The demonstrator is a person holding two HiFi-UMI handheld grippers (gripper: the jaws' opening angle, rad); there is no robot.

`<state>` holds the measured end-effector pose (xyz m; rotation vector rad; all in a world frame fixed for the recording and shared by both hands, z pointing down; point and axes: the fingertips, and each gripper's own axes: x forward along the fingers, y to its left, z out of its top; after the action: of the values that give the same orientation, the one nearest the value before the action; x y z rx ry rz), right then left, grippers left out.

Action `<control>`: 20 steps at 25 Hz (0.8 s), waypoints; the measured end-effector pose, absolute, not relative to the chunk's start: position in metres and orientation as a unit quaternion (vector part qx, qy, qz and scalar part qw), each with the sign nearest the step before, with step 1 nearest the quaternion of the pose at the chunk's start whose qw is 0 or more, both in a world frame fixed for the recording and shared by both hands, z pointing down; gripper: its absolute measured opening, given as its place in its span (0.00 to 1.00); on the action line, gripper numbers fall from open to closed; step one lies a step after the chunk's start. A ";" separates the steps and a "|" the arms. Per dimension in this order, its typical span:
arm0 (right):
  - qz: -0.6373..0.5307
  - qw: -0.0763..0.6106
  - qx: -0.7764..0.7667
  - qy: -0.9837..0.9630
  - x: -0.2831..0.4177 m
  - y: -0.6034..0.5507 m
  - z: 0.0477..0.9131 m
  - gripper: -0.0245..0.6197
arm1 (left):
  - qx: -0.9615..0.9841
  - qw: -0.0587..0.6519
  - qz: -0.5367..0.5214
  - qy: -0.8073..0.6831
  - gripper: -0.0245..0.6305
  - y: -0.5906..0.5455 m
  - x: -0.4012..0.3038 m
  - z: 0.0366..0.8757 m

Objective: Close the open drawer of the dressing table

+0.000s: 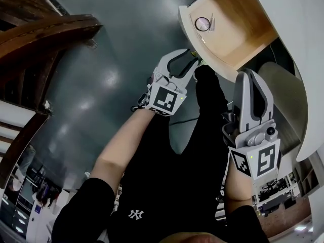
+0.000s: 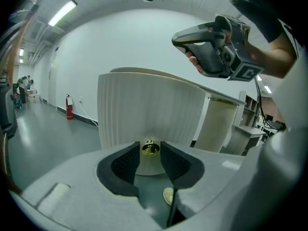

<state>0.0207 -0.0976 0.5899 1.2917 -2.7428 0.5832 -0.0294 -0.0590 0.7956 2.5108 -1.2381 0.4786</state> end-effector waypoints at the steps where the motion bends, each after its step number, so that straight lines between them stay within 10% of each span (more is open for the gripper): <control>1: 0.190 0.027 0.420 -0.887 0.023 -0.098 0.592 0.06 | 0.873 0.151 0.168 -0.432 0.22 -0.060 -0.028 0.799; 20: 0.199 0.028 0.479 -0.854 0.082 -0.112 0.610 0.06 | 0.875 0.162 0.166 -0.426 0.21 -0.105 0.001 0.798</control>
<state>0.0823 -0.1123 0.6102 1.4798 -2.6370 0.6138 0.0013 -0.1047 0.7977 2.4956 -1.2148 0.4741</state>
